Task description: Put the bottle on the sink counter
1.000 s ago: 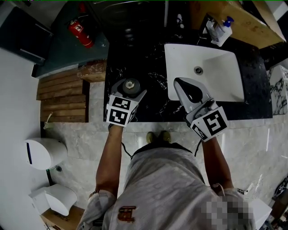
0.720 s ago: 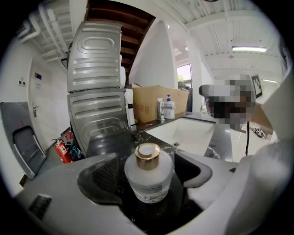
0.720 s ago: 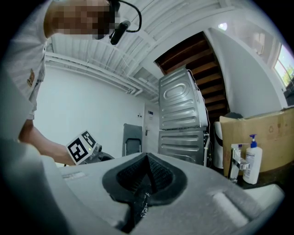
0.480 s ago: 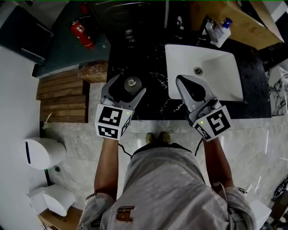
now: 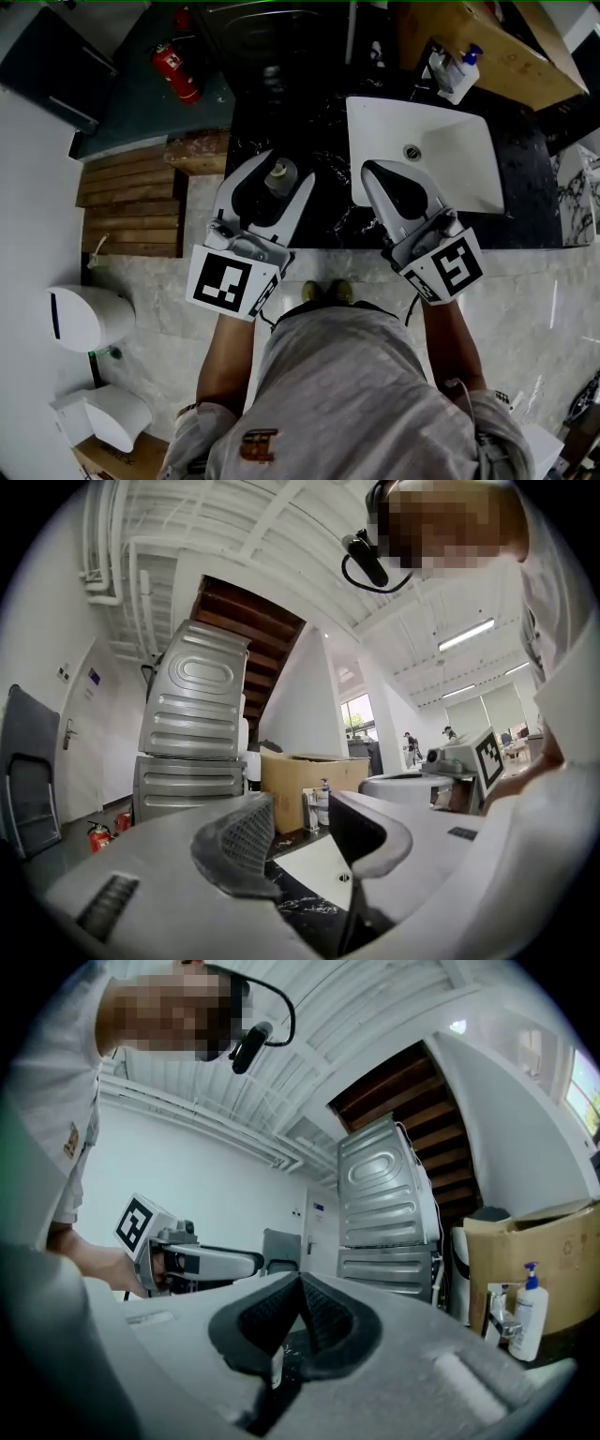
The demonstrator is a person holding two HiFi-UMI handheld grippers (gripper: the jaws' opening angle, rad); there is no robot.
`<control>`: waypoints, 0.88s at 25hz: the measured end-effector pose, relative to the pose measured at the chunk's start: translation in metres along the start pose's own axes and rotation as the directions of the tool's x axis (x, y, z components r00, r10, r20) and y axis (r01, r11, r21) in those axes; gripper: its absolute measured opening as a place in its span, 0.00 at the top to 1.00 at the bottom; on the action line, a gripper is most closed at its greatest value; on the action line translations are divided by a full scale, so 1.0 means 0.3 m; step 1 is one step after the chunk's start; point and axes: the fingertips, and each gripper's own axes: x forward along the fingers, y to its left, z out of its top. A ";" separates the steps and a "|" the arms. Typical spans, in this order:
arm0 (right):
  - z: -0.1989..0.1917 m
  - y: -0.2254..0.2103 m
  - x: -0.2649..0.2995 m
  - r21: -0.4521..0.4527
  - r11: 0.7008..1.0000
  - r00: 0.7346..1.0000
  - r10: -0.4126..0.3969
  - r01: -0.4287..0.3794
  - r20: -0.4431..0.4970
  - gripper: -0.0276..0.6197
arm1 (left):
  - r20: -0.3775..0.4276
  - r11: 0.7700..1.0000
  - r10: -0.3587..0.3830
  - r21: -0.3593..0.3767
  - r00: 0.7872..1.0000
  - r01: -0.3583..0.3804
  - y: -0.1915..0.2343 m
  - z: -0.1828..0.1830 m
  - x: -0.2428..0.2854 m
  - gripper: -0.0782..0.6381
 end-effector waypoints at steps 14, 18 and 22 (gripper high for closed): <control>0.015 0.064 -0.027 -0.007 1.000 1.000 0.027 -0.027 0.015 0.96 | 0.005 0.999 -0.052 0.014 0.999 0.051 -0.107 -0.005 0.012 0.89; 0.016 0.077 -0.024 -0.010 0.999 0.999 0.036 -0.036 0.017 0.96 | -0.021 0.998 -0.057 0.015 0.998 0.057 -0.119 -0.014 0.008 0.89; 0.010 0.085 -0.021 -0.005 0.999 0.999 0.045 -0.045 0.016 0.96 | -0.024 0.998 -0.058 0.007 0.998 0.058 -0.126 -0.015 0.007 0.89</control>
